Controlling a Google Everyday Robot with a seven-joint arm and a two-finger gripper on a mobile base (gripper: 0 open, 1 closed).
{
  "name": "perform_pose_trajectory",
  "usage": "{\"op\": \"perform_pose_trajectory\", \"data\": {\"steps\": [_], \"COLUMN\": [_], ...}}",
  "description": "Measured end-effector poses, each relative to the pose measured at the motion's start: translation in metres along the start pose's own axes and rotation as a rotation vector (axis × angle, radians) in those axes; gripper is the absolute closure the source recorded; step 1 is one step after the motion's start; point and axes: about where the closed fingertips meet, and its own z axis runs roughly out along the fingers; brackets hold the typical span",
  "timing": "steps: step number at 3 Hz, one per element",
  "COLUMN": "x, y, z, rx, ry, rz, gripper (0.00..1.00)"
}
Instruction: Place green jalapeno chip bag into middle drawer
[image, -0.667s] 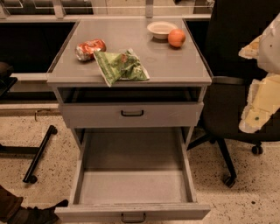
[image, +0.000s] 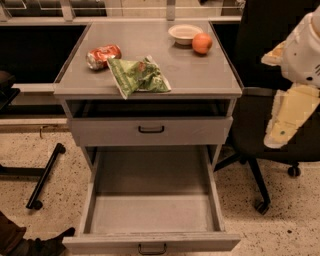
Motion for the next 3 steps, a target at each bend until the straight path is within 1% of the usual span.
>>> {"op": "perform_pose_trajectory", "data": {"steps": [1, 2, 3], "x": [-0.036, -0.079, -0.079], "y": [-0.025, -0.043, -0.043], "z": [0.038, 0.095, 0.094], "rx": [-0.032, -0.133, -0.132], "ry": [-0.061, -0.158, -0.158], "rz": [-0.107, -0.208, -0.208], "gripper": [0.0, 0.0, 0.0]}}
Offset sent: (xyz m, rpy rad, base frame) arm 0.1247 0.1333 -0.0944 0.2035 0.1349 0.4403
